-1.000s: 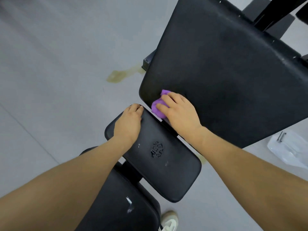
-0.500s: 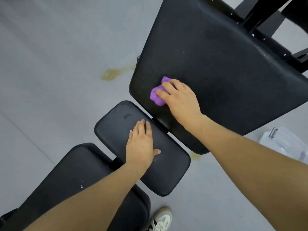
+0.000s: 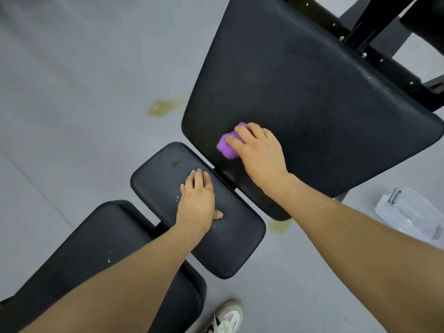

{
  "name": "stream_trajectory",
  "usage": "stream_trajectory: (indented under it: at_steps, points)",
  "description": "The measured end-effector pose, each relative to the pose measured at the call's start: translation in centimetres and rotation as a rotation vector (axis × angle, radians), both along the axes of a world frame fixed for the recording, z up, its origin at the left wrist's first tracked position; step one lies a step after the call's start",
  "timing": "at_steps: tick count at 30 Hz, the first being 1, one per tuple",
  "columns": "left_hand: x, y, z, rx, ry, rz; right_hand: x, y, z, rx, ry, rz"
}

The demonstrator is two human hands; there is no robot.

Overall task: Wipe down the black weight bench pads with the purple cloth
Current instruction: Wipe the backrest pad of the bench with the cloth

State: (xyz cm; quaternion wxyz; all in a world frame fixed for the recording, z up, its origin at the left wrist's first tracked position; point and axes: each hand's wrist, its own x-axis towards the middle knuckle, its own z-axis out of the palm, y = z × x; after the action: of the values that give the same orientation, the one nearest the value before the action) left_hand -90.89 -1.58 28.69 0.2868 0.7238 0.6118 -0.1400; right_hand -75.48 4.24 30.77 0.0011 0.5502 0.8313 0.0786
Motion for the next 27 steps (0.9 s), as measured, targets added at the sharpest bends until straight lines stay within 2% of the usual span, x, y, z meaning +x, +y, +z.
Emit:
stream_trajectory:
  at_steps: [3, 6, 10, 12, 15, 19, 23, 25, 27]
  points:
    - [-0.1, 0.2, -0.2, 0.023, 0.007, -0.009, 0.1, 0.9, 0.5, 0.044, -0.002, 0.008]
    - [-0.1, 0.1, -0.3, 0.017, 0.012, -0.005, 3.7, -4.5, -0.5, 0.133, 0.023, 0.015]
    - [0.1, 0.1, 0.0, 0.003, 0.018, 0.009, 7.2, -10.7, -0.6, 0.011, -0.046, 0.009]
    - [0.3, 0.1, 0.0, 0.012, 0.032, -0.006, 6.6, -9.3, -0.2, -0.036, -0.061, -0.003]
    - [0.4, 0.2, -0.2, 0.023, 0.033, 0.002, 3.4, -4.4, 0.0, 0.039, -0.034, -0.043]
    - [0.2, 0.1, -0.9, 0.03, 0.006, 0.009, 0.5, -0.3, 0.5, 0.037, -0.001, -0.083]
    - [0.0, 0.0, -1.0, 0.03, -0.004, 0.019, 5.0, -7.2, -1.5, 0.126, 0.057, -0.028]
    - [0.1, 0.0, -0.9, 0.032, 0.014, 0.003, 7.2, -10.9, -2.0, 0.082, 0.028, -0.032]
    - [0.2, 0.0, -0.8, 0.042, 0.025, -0.003, 7.5, -10.9, -1.8, 0.039, 0.006, -0.039]
